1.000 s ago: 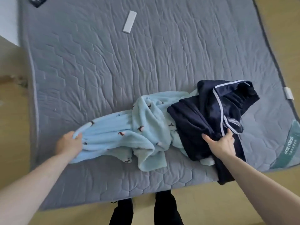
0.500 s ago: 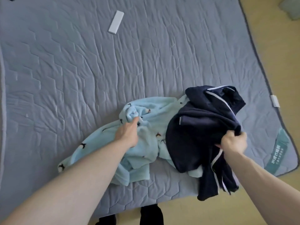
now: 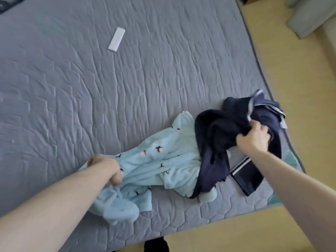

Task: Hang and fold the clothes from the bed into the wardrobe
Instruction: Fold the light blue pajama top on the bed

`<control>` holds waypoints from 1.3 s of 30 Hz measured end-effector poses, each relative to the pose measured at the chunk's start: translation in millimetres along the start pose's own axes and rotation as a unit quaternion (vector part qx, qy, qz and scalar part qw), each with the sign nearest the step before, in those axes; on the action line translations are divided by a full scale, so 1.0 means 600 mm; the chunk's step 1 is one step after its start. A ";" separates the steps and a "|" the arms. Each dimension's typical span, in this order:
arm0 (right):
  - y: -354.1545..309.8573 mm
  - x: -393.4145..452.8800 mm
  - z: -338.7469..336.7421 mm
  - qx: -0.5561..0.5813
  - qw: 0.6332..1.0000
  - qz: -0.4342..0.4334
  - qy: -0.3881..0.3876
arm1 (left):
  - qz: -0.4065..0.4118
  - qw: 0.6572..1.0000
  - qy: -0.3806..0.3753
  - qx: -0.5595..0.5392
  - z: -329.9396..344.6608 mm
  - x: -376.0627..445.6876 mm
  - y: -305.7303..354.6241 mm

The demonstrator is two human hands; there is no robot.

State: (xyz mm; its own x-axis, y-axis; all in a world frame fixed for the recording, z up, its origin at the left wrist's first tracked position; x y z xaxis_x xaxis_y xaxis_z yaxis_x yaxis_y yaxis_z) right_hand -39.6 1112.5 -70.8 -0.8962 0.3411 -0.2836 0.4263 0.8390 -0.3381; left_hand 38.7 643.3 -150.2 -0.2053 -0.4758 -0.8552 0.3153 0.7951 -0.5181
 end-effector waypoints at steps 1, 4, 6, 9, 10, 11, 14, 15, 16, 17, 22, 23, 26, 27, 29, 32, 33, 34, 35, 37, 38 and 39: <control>-0.016 -0.021 0.037 -0.013 0.999 -0.011 -0.035 | -0.005 0.994 0.105 -0.032 -0.021 0.003 0.009; -0.076 -0.085 0.148 0.012 0.987 -0.121 -0.109 | 0.053 0.915 0.333 -0.221 -0.078 0.007 0.050; -0.091 -0.123 0.233 0.005 0.963 -0.163 -0.216 | 0.119 0.888 0.309 -0.318 -0.089 0.026 0.079; -0.062 -0.169 0.316 -0.090 0.925 -0.156 -0.334 | 0.122 0.894 0.236 -0.361 -0.079 0.064 0.106; -0.047 -0.173 0.321 -0.119 0.922 -0.148 -0.337 | 0.120 0.899 0.231 -0.351 -0.072 0.073 0.108; -0.031 -0.172 0.315 -0.140 0.926 -0.132 -0.325 | 0.129 0.896 0.236 -0.353 -0.068 0.078 0.104; 0.037 -0.158 0.265 -0.226 0.918 -0.048 -0.323 | 0.156 0.805 0.271 -0.504 -0.063 0.070 0.042; 0.063 -0.157 0.243 -0.273 0.897 -0.021 -0.347 | 0.149 0.764 0.285 -0.560 -0.055 0.066 0.006; 0.090 -0.156 0.222 -0.318 0.873 0.008 -0.371 | 0.131 0.725 0.296 -0.608 -0.042 0.067 -0.033; 0.110 -0.158 0.199 -0.353 0.849 0.042 -0.392 | 0.110 0.700 0.296 -0.641 -0.022 0.070 -0.077; 0.102 -0.166 0.161 -0.353 0.851 0.137 -0.364 | 0.073 0.932 0.105 -0.339 0.149 0.101 -0.204; 0.071 -0.164 0.176 -0.320 0.878 0.093 -0.343 | 0.076 0.965 0.049 -0.245 0.189 0.096 -0.212; -0.064 -0.170 0.247 -0.154 0.938 -0.035 -0.309 | 0.088 0.979 -0.075 -0.170 0.271 0.091 -0.229; -0.114 -0.176 0.273 -0.094 0.946 -0.055 -0.306 | 0.091 0.967 -0.094 -0.217 0.274 0.096 -0.233; -0.212 -0.183 0.317 -0.008 0.950 -0.088 -0.301 | 0.074 0.909 -0.093 -0.400 0.257 0.120 -0.240; -0.327 -0.188 0.375 0.072 0.949 -0.123 -0.283 | -0.011 0.796 -0.031 -0.605 0.220 0.176 -0.241; -0.354 -0.189 0.394 0.087 0.947 -0.127 -0.280 | -0.030 0.770 -0.027 -0.637 0.214 0.192 -0.230; -0.376 -0.188 0.412 0.097 0.946 -0.129 -0.281 | -0.037 0.748 -0.030 -0.661 0.208 0.206 -0.215; -0.393 -0.188 0.430 0.103 0.945 -0.130 -0.283 | -0.035 0.728 -0.038 -0.684 0.201 0.218 -0.199; -0.418 -0.186 0.463 0.113 0.942 -0.135 -0.284 | -0.017 0.675 -0.057 -0.736 0.191 0.235 -0.170; -0.423 -0.186 0.478 0.115 0.942 -0.132 -0.285 | -0.008 0.647 -0.058 -0.760 0.188 0.239 -0.160; -0.423 -0.186 0.493 0.113 0.942 -0.122 -0.291 | 0.000 0.622 -0.052 -0.782 0.185 0.243 -0.154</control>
State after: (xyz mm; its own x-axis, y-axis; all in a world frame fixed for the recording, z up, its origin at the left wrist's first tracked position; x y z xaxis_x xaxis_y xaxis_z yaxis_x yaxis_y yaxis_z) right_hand -11.4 736.1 -218.6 -0.7804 -0.1955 -0.5939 0.2898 0.7286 -0.6206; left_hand 82.2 458.8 -228.4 -0.1195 -0.4326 -0.8936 -0.9868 0.1509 0.0589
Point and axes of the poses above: each hand's wrist, its own x-axis towards the middle knuckle, its own z-axis out of the palm, y = z × x, the point moved 6 cm from there along x, towards the middle knuckle, and after that the axes turned 14 degrees about -z, right-handed, at the moved point
